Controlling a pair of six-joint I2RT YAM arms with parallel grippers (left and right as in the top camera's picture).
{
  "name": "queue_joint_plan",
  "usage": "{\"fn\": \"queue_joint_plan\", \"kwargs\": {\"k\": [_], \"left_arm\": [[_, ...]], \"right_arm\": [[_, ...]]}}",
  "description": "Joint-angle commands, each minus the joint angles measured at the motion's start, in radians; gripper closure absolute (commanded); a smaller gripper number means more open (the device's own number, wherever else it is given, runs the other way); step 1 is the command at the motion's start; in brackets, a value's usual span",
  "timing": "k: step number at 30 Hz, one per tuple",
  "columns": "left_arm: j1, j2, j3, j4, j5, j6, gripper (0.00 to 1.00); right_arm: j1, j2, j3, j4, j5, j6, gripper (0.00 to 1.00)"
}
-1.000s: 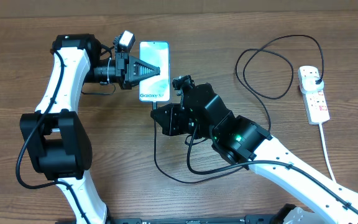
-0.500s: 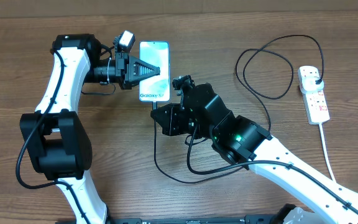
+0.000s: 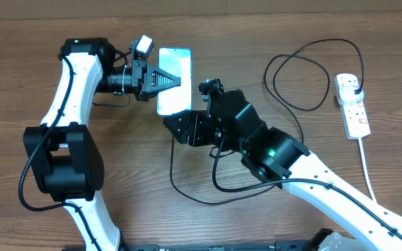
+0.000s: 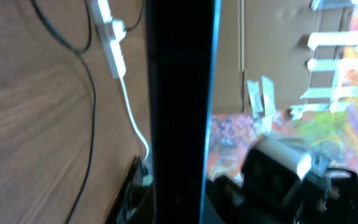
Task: Plug charger to phone and switch on socket
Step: 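Open the right gripper and pull it back from the plug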
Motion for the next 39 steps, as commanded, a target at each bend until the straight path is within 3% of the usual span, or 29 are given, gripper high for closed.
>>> {"fn": "queue_joint_plan", "kwargs": {"k": [1,10,14,23,39], "left_arm": [[-0.026,-0.035,0.005,-0.023,-0.036,0.005,0.96],[-0.026,-0.035,0.005,-0.021,-0.061,0.010,0.96],[-0.026,-0.035,0.005,-0.022,-0.060,0.013,0.96],[-0.032,-0.035,0.005,-0.023,-0.060,0.013,0.96],[-0.040,-0.035,0.005,-0.019,-0.068,0.024,0.96]], "right_arm": [[-0.045,-0.006,0.035,-0.031,0.103,-0.010,0.00],[-0.072,-0.086,0.035,-0.203,-0.013,-0.045,0.00],[-0.140,-0.133,0.035,-0.254,-0.084,-0.046,0.00],[-0.332,-0.149,0.035,-0.478,-0.256,-0.197,0.00],[-0.404,-0.137,0.030,-0.496,-0.356,-0.281,0.00]]}}
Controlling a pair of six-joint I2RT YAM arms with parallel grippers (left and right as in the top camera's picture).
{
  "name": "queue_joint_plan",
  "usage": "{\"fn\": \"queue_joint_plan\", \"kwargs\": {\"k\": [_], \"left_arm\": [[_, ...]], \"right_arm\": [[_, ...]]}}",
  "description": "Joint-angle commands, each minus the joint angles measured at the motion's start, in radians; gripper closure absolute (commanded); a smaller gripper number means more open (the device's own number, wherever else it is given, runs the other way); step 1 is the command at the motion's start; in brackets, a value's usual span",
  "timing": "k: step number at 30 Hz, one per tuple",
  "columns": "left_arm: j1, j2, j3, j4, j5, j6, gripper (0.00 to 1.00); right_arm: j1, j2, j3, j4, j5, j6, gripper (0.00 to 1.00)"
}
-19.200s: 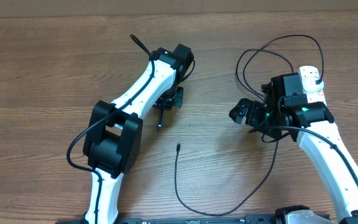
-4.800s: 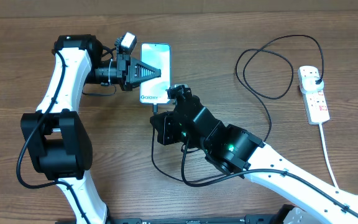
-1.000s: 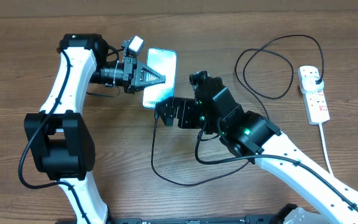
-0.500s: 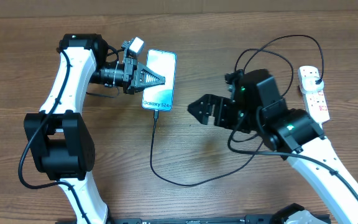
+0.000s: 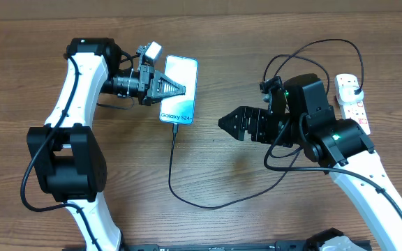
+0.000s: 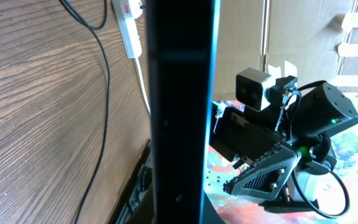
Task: Plug charger to phone and switch on socket
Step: 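Open the right gripper and pull it back from the plug, then move the right gripper toward the phone's right edge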
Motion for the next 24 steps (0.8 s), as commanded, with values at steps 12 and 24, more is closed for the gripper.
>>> {"fn": "queue_joint_plan", "kwargs": {"k": [12,24], "left_arm": [[-0.009,-0.031,0.005,-0.007,-0.001,0.020,0.96],[-0.060,-0.031,0.005,-0.077,0.045,0.151,0.96]], "right_arm": [[-0.006,0.003,0.018,0.007,-0.027,-0.023,0.00],[-0.006,0.003,0.018,0.034,-0.098,-0.053,0.00]]}}
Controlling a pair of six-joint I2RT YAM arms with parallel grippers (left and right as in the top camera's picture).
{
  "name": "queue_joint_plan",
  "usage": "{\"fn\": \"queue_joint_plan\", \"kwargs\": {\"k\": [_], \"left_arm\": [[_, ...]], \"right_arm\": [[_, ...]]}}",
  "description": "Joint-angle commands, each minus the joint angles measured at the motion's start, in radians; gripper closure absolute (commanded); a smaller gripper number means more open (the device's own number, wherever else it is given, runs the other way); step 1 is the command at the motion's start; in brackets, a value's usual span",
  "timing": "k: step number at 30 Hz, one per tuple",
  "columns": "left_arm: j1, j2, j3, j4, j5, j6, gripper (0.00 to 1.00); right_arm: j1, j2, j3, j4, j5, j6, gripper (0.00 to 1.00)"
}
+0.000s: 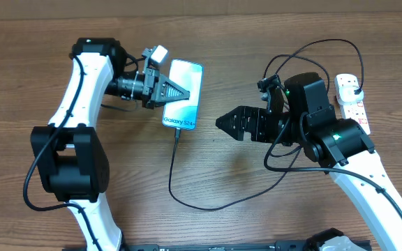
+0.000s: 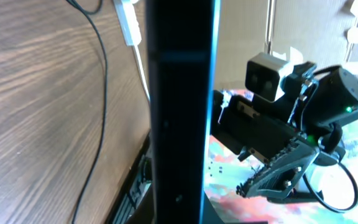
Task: Plug charger to phone and switch on socket
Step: 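Move the right gripper toward the phone's right edge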
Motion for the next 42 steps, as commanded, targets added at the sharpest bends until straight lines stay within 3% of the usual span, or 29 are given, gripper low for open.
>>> {"fn": "queue_joint_plan", "kwargs": {"k": [1,42], "left_arm": [[-0.032,-0.031,0.005,-0.019,0.069,0.093,0.96],[-0.127,-0.031,0.005,-0.042,0.061,0.099,0.96]], "right_arm": [[-0.005,0.003,0.018,0.006,-0.045,-0.027,0.00],[-0.005,0.003,0.018,-0.004,-0.064,-0.027,0.00]]}}
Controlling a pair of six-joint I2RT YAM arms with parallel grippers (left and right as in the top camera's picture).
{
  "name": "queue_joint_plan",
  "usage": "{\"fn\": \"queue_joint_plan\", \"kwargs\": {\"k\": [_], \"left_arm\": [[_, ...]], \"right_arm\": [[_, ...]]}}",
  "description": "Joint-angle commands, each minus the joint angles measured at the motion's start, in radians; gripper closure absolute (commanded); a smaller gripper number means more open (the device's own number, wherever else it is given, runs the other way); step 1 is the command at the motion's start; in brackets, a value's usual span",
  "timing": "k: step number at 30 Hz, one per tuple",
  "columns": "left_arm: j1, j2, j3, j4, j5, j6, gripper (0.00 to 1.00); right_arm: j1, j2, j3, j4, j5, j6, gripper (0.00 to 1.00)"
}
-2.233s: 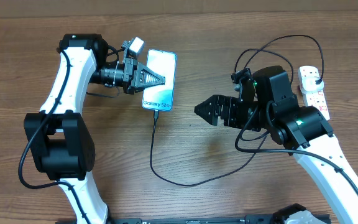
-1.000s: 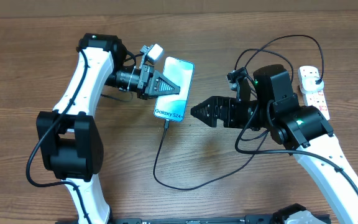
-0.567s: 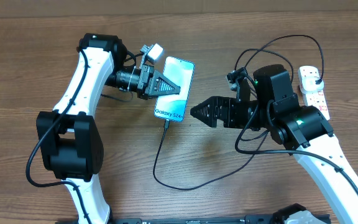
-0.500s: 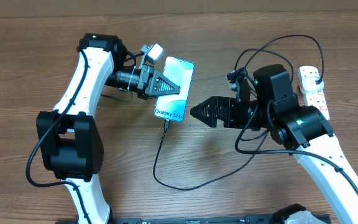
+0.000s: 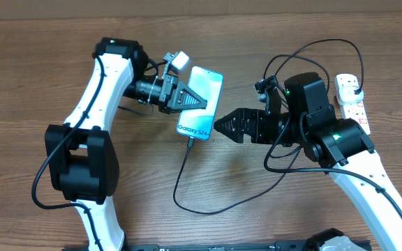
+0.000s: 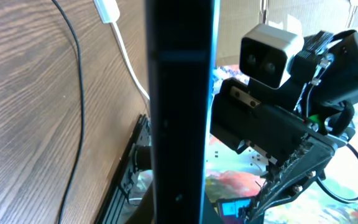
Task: Plug charger to phone and switch on socket
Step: 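Move the right gripper toward the phone's right edge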
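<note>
My left gripper [image 5: 201, 104] is shut on the phone [image 5: 206, 82] and holds it on edge above the table. Its lit screen reads Galaxy S24. In the left wrist view the phone's edge [image 6: 179, 112] is a dark upright bar. The black charger cable [image 5: 183, 174] hangs from the phone's lower end [image 5: 189, 142] and loops across the table to a plug [image 5: 354, 84] in the white power strip [image 5: 352, 104]. My right gripper [image 5: 218, 126] points left, just right of the phone's lower corner and apart from it. It is seen side-on, so its opening is unclear.
The power strip lies at the table's right edge, behind my right arm [image 5: 326, 132]. Cable loops lie at the front middle [image 5: 215, 206] and at the back right [image 5: 306, 63]. The right arm's camera [image 6: 271, 48] faces the left wrist.
My left gripper has moved the phone to the right and slightly toward the front, close to the right gripper's tip. The cable's loop has shifted with it. The right arm has barely moved.
At first my right gripper was at the phone's lower end while the left held the phone. Then the right gripper stood back at the right, with the cable hanging from the phone and the screen lit. Since then the phone has moved rightward in two steps.
</note>
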Motion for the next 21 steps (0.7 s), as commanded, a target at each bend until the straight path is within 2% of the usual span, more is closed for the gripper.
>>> {"fn": "queue_joint_plan", "kwargs": {"k": [1,21], "left_arm": [[-0.018,-0.031,0.005,-0.005,0.036,0.030,0.96],[-0.061,-0.031,0.005,-0.005,0.044,0.031,0.96]], "right_arm": [[-0.005,0.002,0.018,-0.001,-0.013,-0.012,0.00],[-0.005,0.002,0.018,-0.018,-0.005,-0.034,0.00]]}}
